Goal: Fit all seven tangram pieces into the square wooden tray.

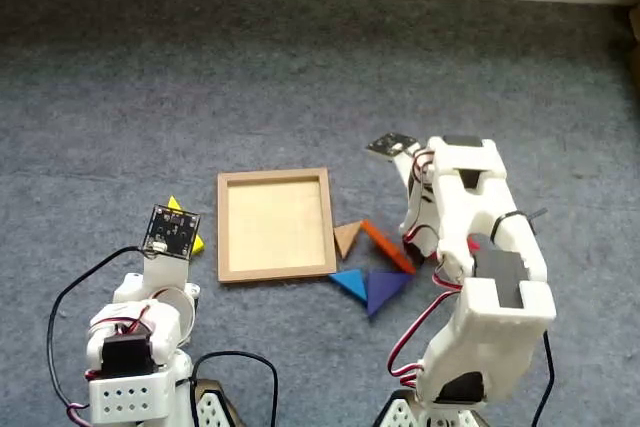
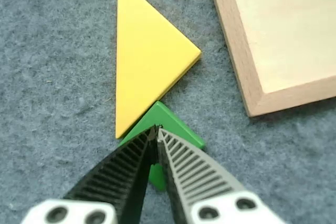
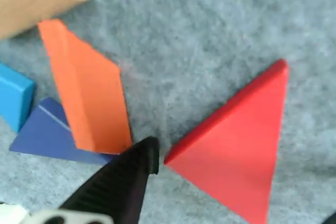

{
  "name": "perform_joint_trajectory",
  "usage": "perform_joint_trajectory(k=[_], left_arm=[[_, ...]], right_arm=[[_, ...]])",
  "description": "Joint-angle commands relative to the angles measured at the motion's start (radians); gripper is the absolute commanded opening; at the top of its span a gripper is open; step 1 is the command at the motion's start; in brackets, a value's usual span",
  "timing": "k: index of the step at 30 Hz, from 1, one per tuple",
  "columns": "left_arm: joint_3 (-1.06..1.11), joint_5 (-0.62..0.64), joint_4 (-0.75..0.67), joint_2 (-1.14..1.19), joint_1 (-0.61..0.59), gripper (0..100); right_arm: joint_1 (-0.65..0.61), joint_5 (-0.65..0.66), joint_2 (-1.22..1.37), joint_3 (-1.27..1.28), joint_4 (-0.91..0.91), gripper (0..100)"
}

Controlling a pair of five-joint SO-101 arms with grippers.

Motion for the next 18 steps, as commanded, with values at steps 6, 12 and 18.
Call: perform_joint_trajectory(k=[6,12,18], left_arm=[[0.019,0.006,0.005,-0.010,-0.008,2],[0.019,0.006,0.005,-0.010,-0.008,2],[0.019,0.006,0.005,-0.010,-0.008,2]], right_arm=[[0.062,0.095,-0.005,-0.058,-0.005,31.6],[0.097,0.098,-0.010,-0.058,-0.005,28.6],[0.077,0.095,-0.028,-0.116,0.124,28.6]])
